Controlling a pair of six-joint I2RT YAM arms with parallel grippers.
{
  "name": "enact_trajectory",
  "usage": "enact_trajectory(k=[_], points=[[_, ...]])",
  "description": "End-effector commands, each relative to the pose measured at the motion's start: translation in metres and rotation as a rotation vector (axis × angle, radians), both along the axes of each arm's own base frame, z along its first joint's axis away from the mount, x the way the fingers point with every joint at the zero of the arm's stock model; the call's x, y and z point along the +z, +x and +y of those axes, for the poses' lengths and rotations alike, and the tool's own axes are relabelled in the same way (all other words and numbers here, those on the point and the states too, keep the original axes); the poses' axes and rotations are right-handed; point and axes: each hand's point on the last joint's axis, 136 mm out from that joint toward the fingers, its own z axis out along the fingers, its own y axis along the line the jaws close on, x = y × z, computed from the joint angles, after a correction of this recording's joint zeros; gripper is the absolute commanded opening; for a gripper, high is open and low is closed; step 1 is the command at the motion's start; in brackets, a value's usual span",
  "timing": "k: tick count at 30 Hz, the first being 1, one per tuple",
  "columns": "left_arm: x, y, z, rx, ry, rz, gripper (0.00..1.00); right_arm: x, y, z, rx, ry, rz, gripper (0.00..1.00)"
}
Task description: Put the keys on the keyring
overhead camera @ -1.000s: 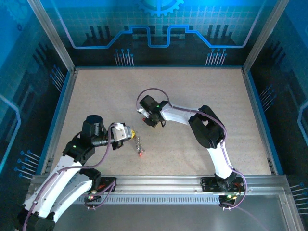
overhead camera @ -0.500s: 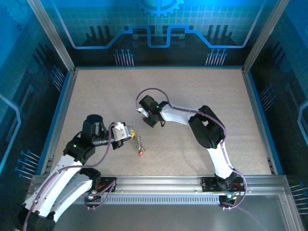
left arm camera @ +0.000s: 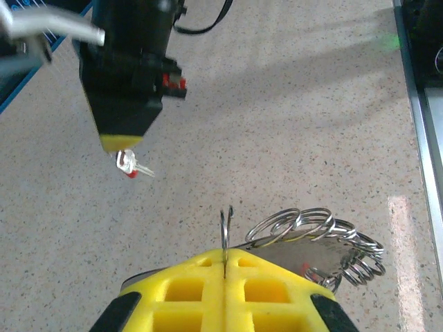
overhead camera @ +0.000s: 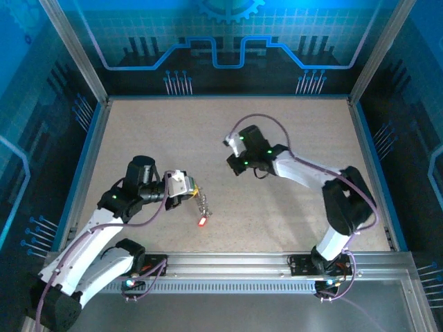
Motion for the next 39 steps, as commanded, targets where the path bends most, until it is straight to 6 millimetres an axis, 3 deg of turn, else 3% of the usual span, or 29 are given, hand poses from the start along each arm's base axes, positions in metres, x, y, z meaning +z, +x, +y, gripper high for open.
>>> enact_trajectory(k=[1, 12, 13, 21, 28, 39], points=[[0.032, 0.004, -0.011, -0.059, -0.043, -0.078, 0.0, 0.028, -0.012, 0.004, 0.036, 0.223, 0.039, 0.0], [0.029, 0.022, -0.047, -0.143, 0.032, -0.09, 0.0, 0.084, -0.054, -0.003, 0.157, 0.401, -0.07, 0.0], [0.027, 0.023, -0.048, -0.141, 0.04, -0.09, 0.0, 0.077, -0.061, -0.005, 0.164, 0.398, -0.059, 0.0], [0.019, 0.032, -0.054, -0.105, 0.068, -0.095, 0.0, 0.09, -0.088, -0.007, 0.232, 0.403, -0.087, 0.0], [0.018, 0.035, -0.06, -0.064, 0.037, -0.108, 0.0, 0.089, -0.108, 0.012, 0.312, 0.376, -0.117, 0.0], [0.017, 0.041, -0.059, -0.013, 0.033, -0.094, 0.0, 0.093, -0.112, 0.027, 0.343, 0.397, -0.133, 0.0]])
